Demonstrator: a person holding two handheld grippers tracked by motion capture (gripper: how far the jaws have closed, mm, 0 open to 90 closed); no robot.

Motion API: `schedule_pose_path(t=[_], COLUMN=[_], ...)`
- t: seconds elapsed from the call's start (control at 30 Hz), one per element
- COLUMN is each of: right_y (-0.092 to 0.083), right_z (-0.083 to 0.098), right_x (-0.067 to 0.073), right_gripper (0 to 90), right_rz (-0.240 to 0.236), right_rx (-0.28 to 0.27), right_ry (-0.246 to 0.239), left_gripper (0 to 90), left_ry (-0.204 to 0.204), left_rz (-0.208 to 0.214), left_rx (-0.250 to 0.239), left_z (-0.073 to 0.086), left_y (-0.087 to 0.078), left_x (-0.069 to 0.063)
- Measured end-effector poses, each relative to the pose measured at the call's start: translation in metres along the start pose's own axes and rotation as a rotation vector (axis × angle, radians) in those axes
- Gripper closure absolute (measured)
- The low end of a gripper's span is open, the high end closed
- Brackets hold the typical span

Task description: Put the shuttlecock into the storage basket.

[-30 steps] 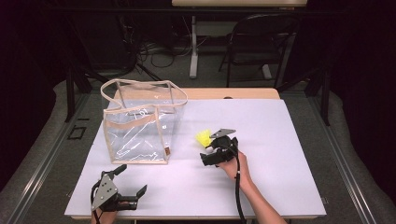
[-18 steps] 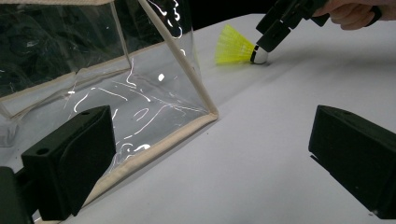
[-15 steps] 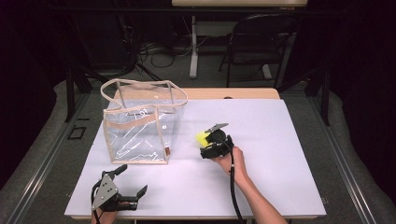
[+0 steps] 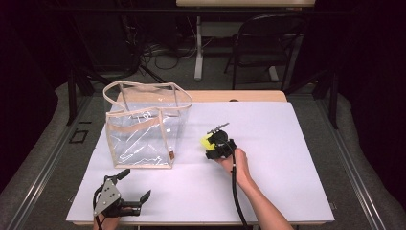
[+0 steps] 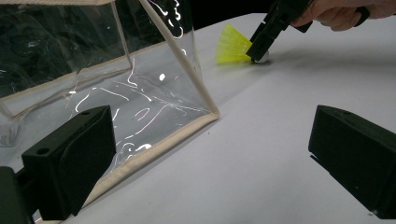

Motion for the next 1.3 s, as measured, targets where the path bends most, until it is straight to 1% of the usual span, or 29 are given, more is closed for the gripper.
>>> schedule_pose_path(t=[0.07,0.1,0.13,0.23,0.27,0.33,0.37,0.5,0.53,0.57,0.67,0.7,0.77,0.8,0.87,0.9,0.93,0.97,1.0,1.03,1.07,1.1,1.13,1.17,1.2,1.23,1.3], right_y=[0.000,0.000,0.002,0.002,0.004,0.004,0.005,0.006,0.006,0.006,0.005,0.006,0.004,0.004,0.004,0.003,0.003,0.003,0.004,0.002,-0.004,-0.003,0.000,0.001,0.000,-0.002,-0.003], right_z=[-0.001,-0.001,0.000,-0.001,0.000,0.000,0.000,0.000,0.000,0.001,0.001,0.001,0.001,0.001,0.002,0.002,0.003,0.003,0.004,0.004,0.002,0.003,0.004,0.004,0.004,0.004,0.004], right_x=[-0.001,-0.001,0.000,0.000,0.000,0.000,0.000,-0.001,-0.001,0.000,-0.001,-0.001,-0.002,-0.003,-0.005,-0.006,-0.007,-0.007,-0.008,-0.009,-0.012,-0.011,-0.011,-0.011,-0.011,-0.011,-0.012], right_gripper=[47.9,47.9,50.5,52.3,54.4,54.7,57.1,61.1,61.1,62.3,63.5,63.7,63.8,63.8,63.9,63.9,63.9,63.9,63.9,63.9,63.9,63.9,63.9,63.9,63.9,63.9,63.9], right_rz=[0.005,0.005,0.002,-0.002,-0.003,-0.003,-0.001,-0.006,-0.006,-0.005,-0.007,-0.013,-0.015,-0.024,-0.033,-0.036,-0.043,-0.047,-0.055,-0.055,-0.046,-0.053,-0.060,-0.068,-0.069,-0.064,-0.071], right_rx=[0.030,0.030,0.025,0.029,0.021,0.023,0.025,0.037,0.037,0.033,0.048,0.031,0.039,0.028,0.021,0.031,0.023,0.030,-0.003,0.017,0.100,0.077,0.022,-0.008,-0.004,0.012,-0.008], right_ry=[-0.009,-0.009,-0.001,-0.002,0.001,-0.001,0.000,0.003,0.003,0.013,0.007,0.017,0.019,0.020,0.041,0.049,0.059,0.068,0.074,0.079,0.057,0.079,0.085,0.091,0.091,0.096,0.098], left_gripper=[0.9,0.9,0.9,1.0,1.0,1.0,1.0,1.0,1.0,1.0,1.0,1.0,1.0,1.0,1.0,1.0,1.0,1.0,1.0,1.0,1.0,1.0,1.0,1.0,1.0,0.9,1.0], left_ry=[-0.001,-0.001,-0.001,-0.001,-0.001,-0.002,-0.002,-0.003,-0.003,-0.002,-0.001,-0.002,-0.002,-0.003,-0.001,-0.002,-0.002,-0.001,-0.001,-0.003,-0.002,-0.002,-0.001,-0.001,-0.001,0.000,0.001], left_rz=[0.000,0.000,0.002,0.003,0.002,0.002,0.003,0.003,0.003,0.003,0.003,0.003,0.003,0.003,0.002,0.003,0.003,0.003,0.002,0.002,0.001,0.001,0.002,0.002,0.002,0.002,0.002], left_rx=[0.000,0.000,0.000,0.000,0.001,0.001,0.001,0.001,0.001,0.001,0.001,-0.001,0.000,0.000,0.000,0.000,0.000,0.000,0.000,-0.001,0.000,0.000,0.001,0.001,0.001,0.000,-0.001], left_z=[0.000,0.000,0.000,0.000,0.000,0.000,0.000,0.000,0.000,0.000,0.000,0.000,0.000,0.000,0.000,0.000,0.000,0.000,0.000,0.000,0.000,0.000,0.000,0.000,0.000,0.000,0.000], left_y=[0.000,0.000,0.000,0.000,0.000,0.000,0.000,0.000,0.000,0.000,0.000,0.000,0.000,0.000,0.000,0.000,0.000,0.000,0.000,0.000,0.000,0.000,0.000,0.000,0.000,0.000,0.000], left_x=[0.000,0.000,0.000,0.000,0.000,0.000,0.000,0.000,0.000,0.000,0.000,0.000,0.000,0.000,0.000,0.000,0.000,0.000,0.000,0.000,0.000,0.000,0.000,0.000,0.000,0.000,0.000])
Point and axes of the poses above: each handheld gripper's, and its own axes: y roughly forward along the jaws, z roughly out of its underside, x roughly to its left, the point moved 1 cm from there along y, roughly forward along the jaws, and after that the axes turned 3 degrees about -z, right-handed, at the moved point
